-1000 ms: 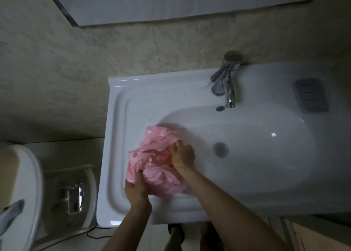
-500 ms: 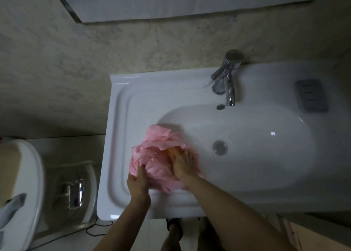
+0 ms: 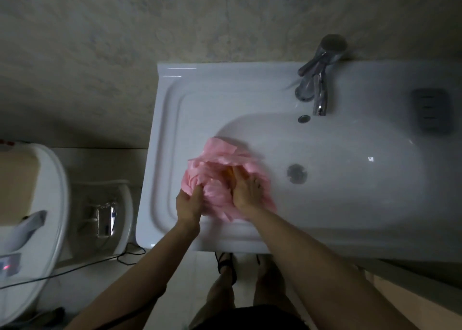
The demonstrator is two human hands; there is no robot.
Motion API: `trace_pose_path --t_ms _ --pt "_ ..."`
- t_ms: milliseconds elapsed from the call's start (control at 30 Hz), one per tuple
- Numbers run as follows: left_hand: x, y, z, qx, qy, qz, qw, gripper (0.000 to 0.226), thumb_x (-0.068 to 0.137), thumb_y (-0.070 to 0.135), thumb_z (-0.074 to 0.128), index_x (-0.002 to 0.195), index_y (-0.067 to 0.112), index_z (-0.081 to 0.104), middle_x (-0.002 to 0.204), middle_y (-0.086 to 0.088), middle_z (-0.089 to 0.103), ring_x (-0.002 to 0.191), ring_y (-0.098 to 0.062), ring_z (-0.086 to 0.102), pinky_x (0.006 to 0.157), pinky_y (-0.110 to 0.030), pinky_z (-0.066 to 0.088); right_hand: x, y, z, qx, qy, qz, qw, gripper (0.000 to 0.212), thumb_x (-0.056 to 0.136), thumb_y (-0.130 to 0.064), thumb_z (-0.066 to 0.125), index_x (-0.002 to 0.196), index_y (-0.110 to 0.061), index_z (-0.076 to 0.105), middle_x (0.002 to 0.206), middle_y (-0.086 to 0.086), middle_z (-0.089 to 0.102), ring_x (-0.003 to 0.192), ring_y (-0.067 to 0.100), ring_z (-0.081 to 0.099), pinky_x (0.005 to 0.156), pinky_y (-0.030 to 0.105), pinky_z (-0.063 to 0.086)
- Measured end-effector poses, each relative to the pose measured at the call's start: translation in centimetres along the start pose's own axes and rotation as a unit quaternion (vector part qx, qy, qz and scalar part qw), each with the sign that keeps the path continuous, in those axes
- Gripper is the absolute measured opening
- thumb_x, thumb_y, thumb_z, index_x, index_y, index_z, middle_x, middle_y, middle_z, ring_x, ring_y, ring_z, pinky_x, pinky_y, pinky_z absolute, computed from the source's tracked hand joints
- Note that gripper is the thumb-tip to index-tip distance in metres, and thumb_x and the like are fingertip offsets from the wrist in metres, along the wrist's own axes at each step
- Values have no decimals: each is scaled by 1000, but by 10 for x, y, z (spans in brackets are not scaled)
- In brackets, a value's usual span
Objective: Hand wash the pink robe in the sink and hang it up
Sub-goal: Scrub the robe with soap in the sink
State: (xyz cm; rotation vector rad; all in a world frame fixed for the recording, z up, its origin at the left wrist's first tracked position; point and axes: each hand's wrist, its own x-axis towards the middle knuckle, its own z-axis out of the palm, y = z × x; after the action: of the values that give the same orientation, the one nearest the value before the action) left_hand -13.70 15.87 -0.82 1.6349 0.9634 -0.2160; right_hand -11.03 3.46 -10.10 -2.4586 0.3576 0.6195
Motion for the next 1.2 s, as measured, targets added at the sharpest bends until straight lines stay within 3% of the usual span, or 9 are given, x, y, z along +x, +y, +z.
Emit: trace_pose_path --t_ms 200,367,567,667,767,867,1033,1133,1200 --pt "11 -5 -6 -15 8 -25 1000 37 94 30 51 119 3 58 110 -18 63 102 -33 60 88 -43 52 8 -8 -38 98 63 97 988 49 101 -47 22 148 -33 25 131 23 52 117 41 48 100 43 34" --pt "17 -9 -10 -17 -10 -32 999 37 95 34 49 119 6 56 108 -15 62 100 -31 59 86 -39 51 -65 -48 -7 16 73 -99 992 74 83 -73 -4 146 -45 22 125 21 52 116 37 48 96 46 39" --pt "16 -11 -8 6 -30 1 1000 37 93 26 53 122 2 57 110 -17 64 102 -31 60 91 -40 51 2 8 2 14 3 26 1000 45 96 -60 17 137 -44 31 133 15 50 117 41 49 96 48 38" --pt "19 -14 -13 13 -28 -2 1000 35 95 24 52 121 1 56 108 -16 63 101 -31 59 89 -36 49 -6 6 -20 43 63 60 995 54 96 -59 16 143 -39 32 136 19 47 123 40 43 104 46 32" --pt "25 -17 -19 15 -30 3 999 41 92 34 53 121 4 57 108 -18 64 103 -34 60 92 -42 50 -49 -22 -24 7 102 -55 993 74 86 -70 -1 144 -39 32 120 20 56 109 39 52 92 46 41" --pt "22 -15 -17 35 -31 -5 999 37 94 38 51 114 8 57 104 -15 63 97 -31 59 86 -39 50 -74 -38 -2 -90 137 -124 979 50 93 -57 27 141 -43 33 107 15 57 90 31 57 76 41 47" --pt "17 -9 -16 57 -34 -2 998 48 90 41 57 119 2 58 107 -20 63 95 -35 60 83 -44 52 -19 11 -37 -62 -41 -13 997 47 98 -55 30 142 -40 32 142 14 43 123 37 43 100 44 35" --pt "21 -9 -18 78 -47 -12 996 55 87 44 61 117 -2 58 104 -22 62 90 -33 58 80 -41 49 -5 19 -74 107 -88 26 990 52 94 -60 34 142 -41 36 132 15 54 107 31 56 93 42 44" --pt "26 -7 -18 87 -59 -21 994 51 89 41 59 113 -4 57 99 -22 61 88 -33 58 80 -42 48 -8 23 -102 383 -121 112 909 53 91 -59 45 131 -25 54 114 11 66 85 21 61 73 33 52"
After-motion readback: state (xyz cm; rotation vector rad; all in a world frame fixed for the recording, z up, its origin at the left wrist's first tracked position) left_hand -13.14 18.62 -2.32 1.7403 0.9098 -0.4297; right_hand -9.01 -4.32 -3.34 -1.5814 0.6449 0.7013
